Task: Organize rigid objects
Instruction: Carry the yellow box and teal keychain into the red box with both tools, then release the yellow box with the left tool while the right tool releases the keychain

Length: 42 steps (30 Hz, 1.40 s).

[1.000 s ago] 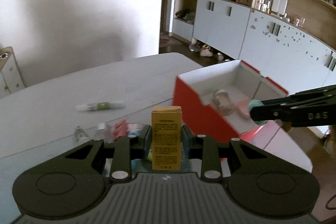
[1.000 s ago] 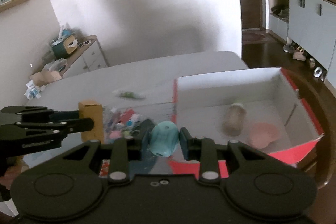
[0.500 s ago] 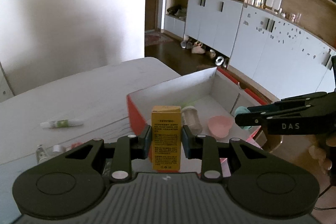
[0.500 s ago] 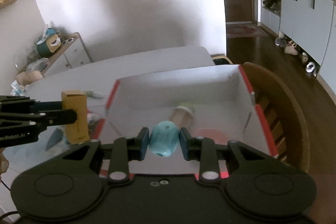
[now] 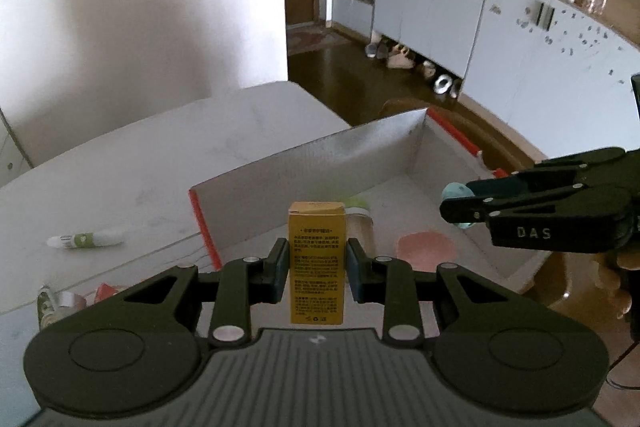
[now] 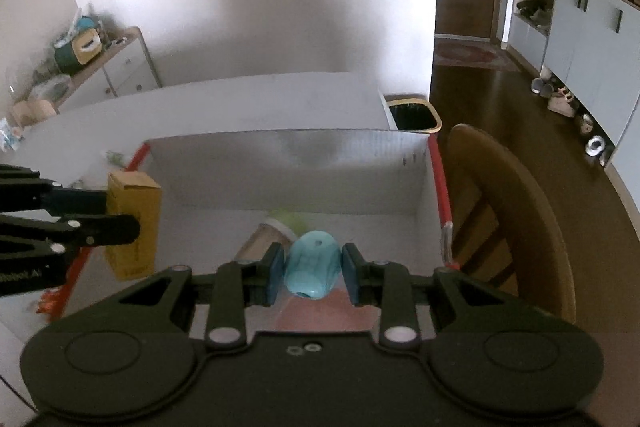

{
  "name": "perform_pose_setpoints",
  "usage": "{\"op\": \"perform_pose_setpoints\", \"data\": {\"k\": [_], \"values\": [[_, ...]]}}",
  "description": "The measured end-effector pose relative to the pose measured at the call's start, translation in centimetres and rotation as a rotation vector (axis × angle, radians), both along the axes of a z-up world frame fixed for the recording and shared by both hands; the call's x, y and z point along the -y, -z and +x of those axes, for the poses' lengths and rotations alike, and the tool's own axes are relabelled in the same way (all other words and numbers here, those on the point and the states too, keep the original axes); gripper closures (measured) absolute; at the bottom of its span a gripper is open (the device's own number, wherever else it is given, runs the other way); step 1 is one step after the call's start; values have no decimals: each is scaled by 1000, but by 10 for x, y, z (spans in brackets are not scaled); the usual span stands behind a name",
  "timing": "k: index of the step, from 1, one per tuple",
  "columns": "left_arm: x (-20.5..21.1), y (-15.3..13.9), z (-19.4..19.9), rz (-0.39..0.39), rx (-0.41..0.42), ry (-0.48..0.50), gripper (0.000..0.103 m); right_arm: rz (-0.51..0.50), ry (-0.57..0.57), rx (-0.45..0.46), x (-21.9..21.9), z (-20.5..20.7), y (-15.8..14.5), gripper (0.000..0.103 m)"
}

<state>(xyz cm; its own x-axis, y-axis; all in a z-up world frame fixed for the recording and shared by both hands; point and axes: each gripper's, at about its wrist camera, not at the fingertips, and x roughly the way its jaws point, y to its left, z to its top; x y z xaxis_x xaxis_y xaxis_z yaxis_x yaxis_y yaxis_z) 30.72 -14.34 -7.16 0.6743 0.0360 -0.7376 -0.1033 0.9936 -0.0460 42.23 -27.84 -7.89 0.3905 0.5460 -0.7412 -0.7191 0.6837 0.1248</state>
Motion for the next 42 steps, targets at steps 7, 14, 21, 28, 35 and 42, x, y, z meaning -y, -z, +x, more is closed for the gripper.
{"op": "perform_pose_setpoints", "data": {"k": [7, 14, 21, 28, 35, 42], "values": [[-2, 31, 38, 39, -83, -59, 74, -67, -29, -2, -31, 20, 14, 73], [-7, 54, 65, 32, -152, -74, 74, -138, -54, -20, -51, 30, 28, 73], [-6, 67, 87, 49, -207, -54, 74, -207, -64, -45, -62, 38, 38, 73], [-4, 71, 101, 68, -235, -35, 74, -291, -86, -106, -72, 41, 49, 73], [-5, 75, 110, 63, -274, -18, 74, -314, -104, -138, -76, 46, 52, 73], [-2, 77, 115, 75, -309, 8, 74, -300, -105, -133, -73, 48, 49, 69]]}}
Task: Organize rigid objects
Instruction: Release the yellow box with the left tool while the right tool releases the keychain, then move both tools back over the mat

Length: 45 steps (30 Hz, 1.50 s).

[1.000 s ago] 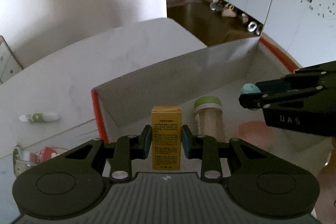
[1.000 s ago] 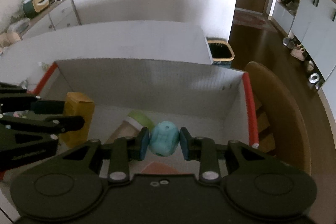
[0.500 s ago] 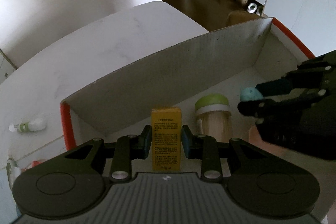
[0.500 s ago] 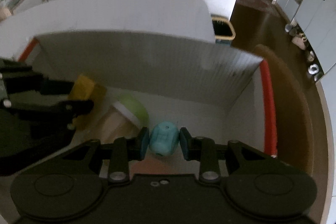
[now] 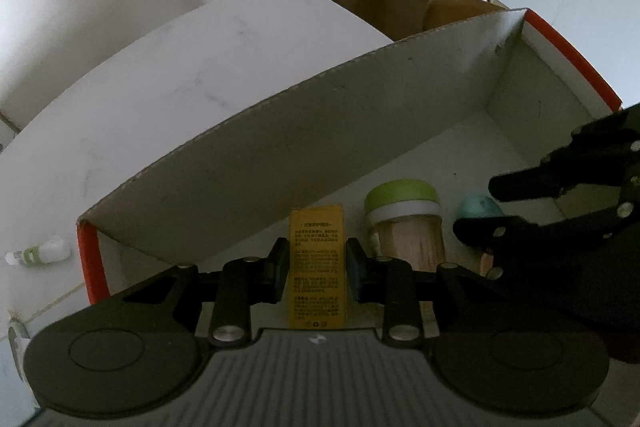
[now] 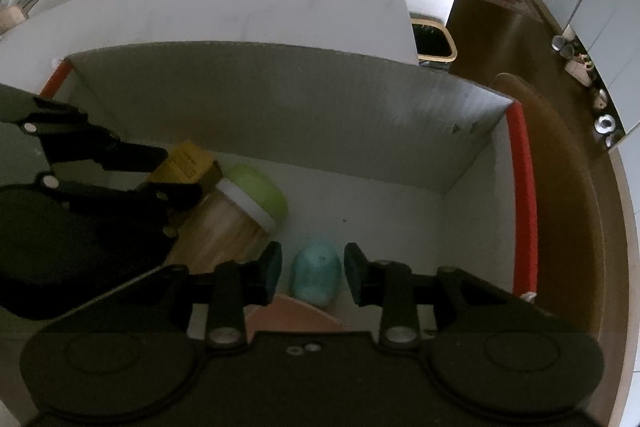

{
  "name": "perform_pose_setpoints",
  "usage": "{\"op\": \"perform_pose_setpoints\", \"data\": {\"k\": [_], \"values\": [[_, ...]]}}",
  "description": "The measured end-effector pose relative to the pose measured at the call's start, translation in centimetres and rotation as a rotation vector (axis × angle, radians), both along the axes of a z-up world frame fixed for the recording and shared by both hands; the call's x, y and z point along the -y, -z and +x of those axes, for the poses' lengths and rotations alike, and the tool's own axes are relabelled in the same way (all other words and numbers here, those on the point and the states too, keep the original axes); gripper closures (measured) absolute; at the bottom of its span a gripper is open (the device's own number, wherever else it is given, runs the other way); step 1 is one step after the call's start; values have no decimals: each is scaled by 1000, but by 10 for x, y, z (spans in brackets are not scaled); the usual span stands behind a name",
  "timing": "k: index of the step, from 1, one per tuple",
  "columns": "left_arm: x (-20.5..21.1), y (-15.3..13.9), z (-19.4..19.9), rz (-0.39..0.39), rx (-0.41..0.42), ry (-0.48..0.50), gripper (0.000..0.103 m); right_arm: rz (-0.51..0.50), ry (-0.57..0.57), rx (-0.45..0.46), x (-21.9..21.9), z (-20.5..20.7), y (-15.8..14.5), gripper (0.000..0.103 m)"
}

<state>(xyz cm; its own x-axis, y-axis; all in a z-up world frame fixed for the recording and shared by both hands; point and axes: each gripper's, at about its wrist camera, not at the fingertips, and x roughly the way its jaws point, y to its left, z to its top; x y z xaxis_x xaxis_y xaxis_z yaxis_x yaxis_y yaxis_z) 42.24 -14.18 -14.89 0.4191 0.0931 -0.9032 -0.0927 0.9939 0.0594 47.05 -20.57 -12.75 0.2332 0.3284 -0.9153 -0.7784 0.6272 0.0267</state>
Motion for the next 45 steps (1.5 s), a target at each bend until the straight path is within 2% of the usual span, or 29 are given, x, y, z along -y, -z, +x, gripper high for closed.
{"op": "perform_pose_setpoints", "data": {"k": [7, 14, 17, 23, 35, 41, 45], "values": [[-2, -2, -6, -29, -9, -37, 74, 50, -3, 11, 14, -7, -11, 56], [-5, -14, -15, -87, 15, -67, 73, 115, -3, 21, 27, -17, -24, 45], [-5, -22, -23, -82, 35, -81, 73, 142, -7, 23, 31, -21, -31, 42], [-7, -43, -45, -107, 103, -102, 73, 205, -9, 21, 40, -33, -47, 39], [-13, -87, -94, -108, 253, -120, 73, 299, 6, 66, 48, -73, -85, 33], [-23, -103, -124, -99, 310, -106, 73, 337, 29, 97, 46, -98, -96, 27], [-36, -110, -146, -128, 333, -113, 73, 362, 50, 111, 41, -116, -101, 25]]}}
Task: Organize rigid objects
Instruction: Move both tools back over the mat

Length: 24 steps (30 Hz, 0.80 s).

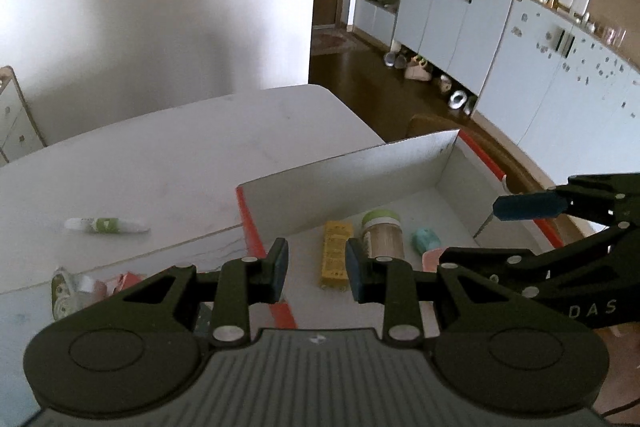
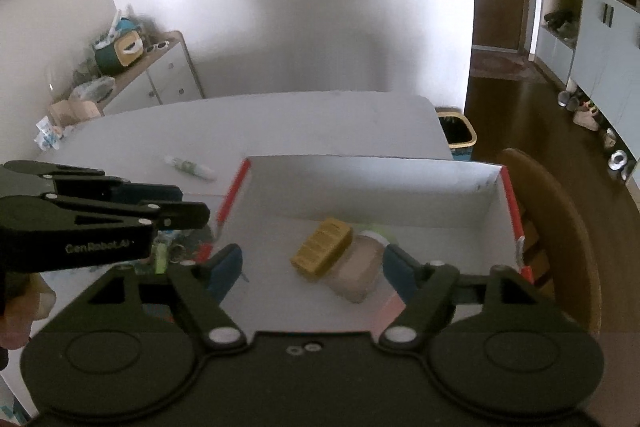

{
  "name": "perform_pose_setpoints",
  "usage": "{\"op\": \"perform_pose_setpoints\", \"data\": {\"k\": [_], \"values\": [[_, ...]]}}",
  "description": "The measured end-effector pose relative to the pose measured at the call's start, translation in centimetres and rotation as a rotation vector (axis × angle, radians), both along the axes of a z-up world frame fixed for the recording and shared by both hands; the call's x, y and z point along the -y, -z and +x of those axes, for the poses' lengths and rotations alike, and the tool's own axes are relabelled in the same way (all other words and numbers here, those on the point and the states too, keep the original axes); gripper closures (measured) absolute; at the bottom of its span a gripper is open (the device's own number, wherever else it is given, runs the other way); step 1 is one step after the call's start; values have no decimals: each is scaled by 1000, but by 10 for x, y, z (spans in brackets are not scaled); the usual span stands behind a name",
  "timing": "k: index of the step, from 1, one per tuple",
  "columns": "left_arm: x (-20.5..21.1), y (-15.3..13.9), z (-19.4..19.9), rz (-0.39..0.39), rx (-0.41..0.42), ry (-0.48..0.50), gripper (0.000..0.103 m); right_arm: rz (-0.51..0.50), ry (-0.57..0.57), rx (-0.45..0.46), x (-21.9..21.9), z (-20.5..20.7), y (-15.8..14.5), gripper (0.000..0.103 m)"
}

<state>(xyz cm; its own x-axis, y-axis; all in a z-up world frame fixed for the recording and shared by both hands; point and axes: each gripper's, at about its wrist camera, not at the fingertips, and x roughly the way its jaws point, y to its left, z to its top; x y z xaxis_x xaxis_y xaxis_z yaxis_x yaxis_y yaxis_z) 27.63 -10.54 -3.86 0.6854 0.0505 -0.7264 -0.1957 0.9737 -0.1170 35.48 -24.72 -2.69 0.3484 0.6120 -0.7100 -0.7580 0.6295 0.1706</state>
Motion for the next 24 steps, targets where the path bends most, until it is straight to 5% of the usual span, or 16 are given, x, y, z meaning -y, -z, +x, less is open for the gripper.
{"op": "perform_pose_setpoints", "data": {"k": [21, 23, 24], "values": [[-87, -10, -115, 32, 104, -42, 72, 86, 1, 10, -60, -117, -3, 10], [-97, -9, -125, 44, 111, -49, 60, 91, -1, 5, -67, -125, -1, 9], [-102, -8, -131, 49, 118, -54, 43, 94, -3, 2, -71, -129, 0, 9]]}}
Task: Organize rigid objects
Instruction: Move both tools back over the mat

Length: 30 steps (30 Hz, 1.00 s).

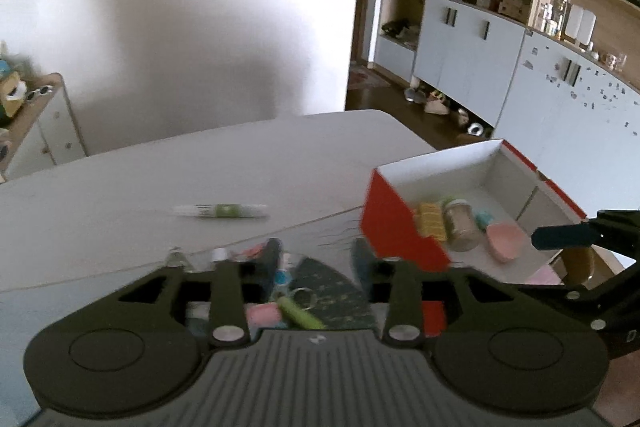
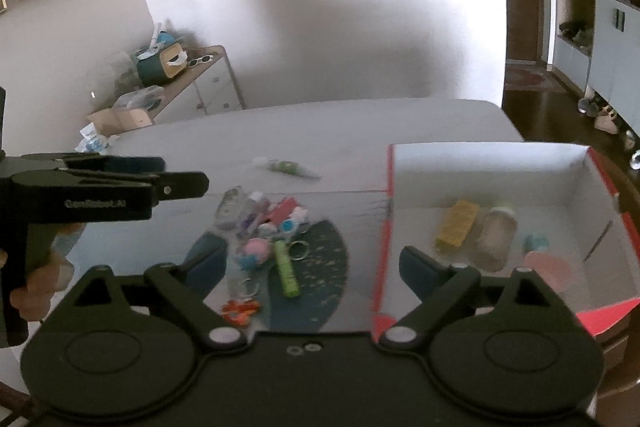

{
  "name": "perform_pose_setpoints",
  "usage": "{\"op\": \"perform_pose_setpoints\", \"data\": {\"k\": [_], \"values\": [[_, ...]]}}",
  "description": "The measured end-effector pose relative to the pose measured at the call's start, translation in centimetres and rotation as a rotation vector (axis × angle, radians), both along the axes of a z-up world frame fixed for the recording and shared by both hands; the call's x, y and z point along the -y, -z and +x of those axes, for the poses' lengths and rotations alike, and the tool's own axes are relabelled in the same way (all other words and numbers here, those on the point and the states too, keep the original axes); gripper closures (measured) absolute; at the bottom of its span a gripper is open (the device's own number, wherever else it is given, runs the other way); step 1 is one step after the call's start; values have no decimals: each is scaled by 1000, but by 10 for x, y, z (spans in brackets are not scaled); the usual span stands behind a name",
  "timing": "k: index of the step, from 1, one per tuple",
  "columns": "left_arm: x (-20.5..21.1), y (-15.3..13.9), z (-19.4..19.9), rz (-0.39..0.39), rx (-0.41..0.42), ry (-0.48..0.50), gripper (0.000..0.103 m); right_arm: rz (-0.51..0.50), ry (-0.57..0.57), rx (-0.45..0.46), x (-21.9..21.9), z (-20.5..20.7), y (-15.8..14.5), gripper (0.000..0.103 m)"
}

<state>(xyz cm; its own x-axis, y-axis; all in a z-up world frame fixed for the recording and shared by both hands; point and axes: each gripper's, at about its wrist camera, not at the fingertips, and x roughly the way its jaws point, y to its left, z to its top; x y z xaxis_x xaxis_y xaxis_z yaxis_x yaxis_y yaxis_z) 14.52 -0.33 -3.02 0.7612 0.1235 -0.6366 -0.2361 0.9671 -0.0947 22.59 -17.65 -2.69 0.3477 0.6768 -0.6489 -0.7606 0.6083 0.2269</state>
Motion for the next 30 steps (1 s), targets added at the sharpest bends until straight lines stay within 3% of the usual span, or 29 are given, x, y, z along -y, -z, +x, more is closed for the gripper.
{"op": "perform_pose_setpoints", "data": {"k": [1, 8, 10, 19, 26, 30], "values": [[-5, 0, -6, 5, 12, -6, 33, 0, -5, -5, -4, -4, 2, 9], [-35, 10, -34, 3, 25, -32, 32, -26, -34, -4, -32, -29, 14, 9], [-45, 16, -39, -7, 23, -43, 23, -29, -41, -3, -39, -35, 17, 9], [-84, 44, -46, -40, -1, -157, 21, -78, -112, -12, -71, -57, 42, 8], [-114, 78, -21, -60, -53, -252, 21, -137, -165, -3, -90, -64, 66, 8], [-124, 94, -5, -29, -82, -271, 21, -163, -186, -6, -98, -62, 80, 8]]}}
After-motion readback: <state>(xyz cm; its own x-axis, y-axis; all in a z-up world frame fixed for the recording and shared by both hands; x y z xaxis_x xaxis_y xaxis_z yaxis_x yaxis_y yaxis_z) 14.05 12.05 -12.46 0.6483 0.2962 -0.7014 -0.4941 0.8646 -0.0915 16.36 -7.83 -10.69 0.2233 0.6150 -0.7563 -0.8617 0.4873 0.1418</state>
